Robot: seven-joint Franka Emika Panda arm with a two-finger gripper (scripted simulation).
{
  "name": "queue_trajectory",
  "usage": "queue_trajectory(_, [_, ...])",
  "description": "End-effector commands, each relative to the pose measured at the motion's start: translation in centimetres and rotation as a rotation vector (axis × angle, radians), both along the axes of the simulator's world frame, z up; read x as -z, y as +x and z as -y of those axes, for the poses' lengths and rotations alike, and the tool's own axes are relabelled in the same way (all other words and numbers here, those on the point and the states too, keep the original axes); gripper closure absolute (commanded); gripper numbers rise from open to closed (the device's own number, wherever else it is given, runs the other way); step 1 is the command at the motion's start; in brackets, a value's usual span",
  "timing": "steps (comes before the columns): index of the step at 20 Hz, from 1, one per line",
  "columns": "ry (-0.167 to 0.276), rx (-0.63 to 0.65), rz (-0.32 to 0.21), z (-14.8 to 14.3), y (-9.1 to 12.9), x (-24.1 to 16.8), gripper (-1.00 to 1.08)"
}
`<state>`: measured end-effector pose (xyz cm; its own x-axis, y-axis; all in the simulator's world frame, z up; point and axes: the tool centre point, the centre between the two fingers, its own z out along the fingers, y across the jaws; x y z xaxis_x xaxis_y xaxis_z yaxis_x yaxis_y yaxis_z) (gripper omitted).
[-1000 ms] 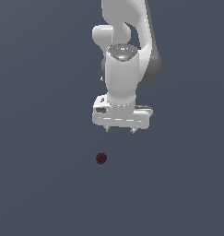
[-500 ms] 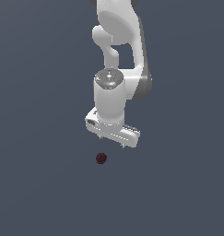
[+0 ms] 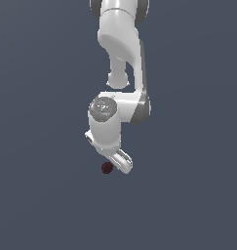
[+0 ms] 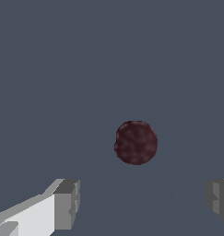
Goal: Pick up the object and move it to a goal position.
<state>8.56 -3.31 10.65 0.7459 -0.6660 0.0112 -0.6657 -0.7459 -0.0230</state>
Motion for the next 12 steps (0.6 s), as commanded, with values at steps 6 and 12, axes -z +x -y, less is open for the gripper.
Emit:
queue_trajectory(6, [-0.006,0.124,-0.02,1.4,0.5,2.2,-0.92])
queue_trajectory(12, [-0.008,0.153,-0.024,1.8,0.6,2.8,-0.92])
